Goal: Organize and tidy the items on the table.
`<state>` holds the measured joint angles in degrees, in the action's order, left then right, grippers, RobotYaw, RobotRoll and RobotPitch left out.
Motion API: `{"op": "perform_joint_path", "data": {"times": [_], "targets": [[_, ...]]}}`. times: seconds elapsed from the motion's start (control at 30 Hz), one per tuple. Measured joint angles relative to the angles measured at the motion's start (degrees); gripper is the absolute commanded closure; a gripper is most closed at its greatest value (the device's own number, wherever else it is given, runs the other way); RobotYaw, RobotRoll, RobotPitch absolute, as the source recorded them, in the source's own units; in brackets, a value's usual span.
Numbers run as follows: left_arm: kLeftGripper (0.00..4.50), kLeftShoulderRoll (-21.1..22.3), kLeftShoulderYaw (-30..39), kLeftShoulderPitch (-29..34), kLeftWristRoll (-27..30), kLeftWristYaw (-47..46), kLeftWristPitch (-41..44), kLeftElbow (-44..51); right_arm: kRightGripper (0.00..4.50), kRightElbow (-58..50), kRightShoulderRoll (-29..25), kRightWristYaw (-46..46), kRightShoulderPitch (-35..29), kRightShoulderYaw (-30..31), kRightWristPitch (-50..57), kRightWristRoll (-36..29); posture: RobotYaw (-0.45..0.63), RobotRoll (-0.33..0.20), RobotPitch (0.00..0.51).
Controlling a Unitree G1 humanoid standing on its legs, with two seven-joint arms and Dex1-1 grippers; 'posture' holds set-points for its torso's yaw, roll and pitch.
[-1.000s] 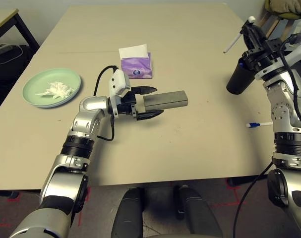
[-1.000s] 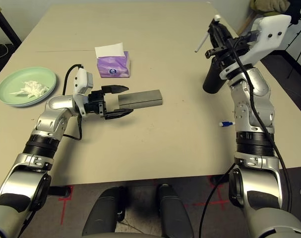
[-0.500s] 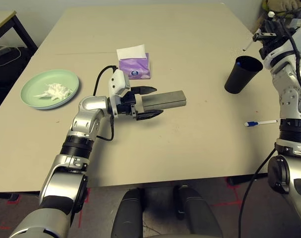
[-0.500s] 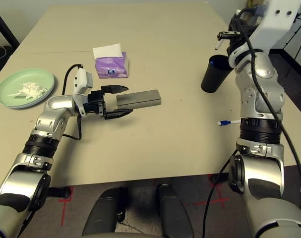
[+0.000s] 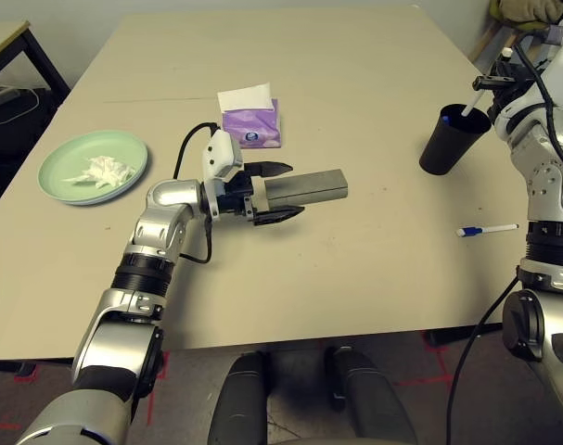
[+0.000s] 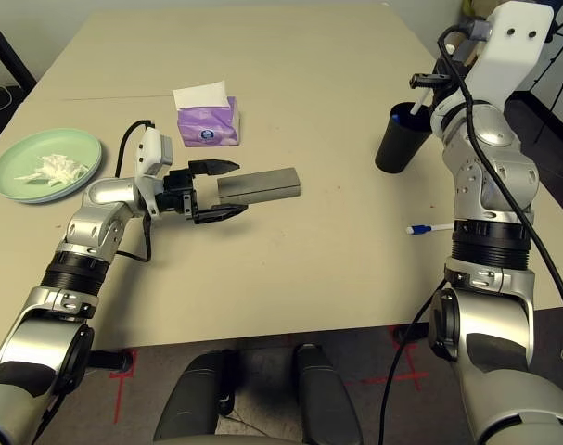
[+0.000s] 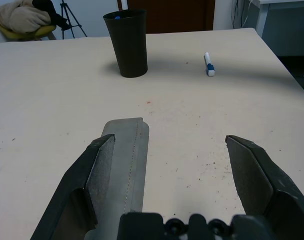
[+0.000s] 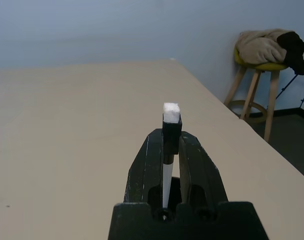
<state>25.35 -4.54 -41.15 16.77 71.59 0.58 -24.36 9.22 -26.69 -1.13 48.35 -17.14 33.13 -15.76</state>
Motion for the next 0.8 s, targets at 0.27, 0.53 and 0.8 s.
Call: {"op": "perform_joint_path", "data": {"times": [0.27,0.53,0.8], "targets": [[0.00,0.11,0.00,0.00,0.00,0.43,0.00,-0.05,1.34,-0.48,0.01,-0.06,-0.44,0.04,2.74,0.55,0.09,0.000,0.120],[0.00,0.12,0.00,0.00,-0.02,0.43,0.00,-0.06,0.03,-1.43,0.03,-0.05,-0.45,0.04,3.55,0.73,0.10,0.000,0.119],[0.00,0.15,0.00,0.00,-0.02,0.42,0.00,-0.05,0.03,-0.34,0.28,4.67,-0.46,0.06,-1.31,0.58,0.10,0.000,0.121]]}}
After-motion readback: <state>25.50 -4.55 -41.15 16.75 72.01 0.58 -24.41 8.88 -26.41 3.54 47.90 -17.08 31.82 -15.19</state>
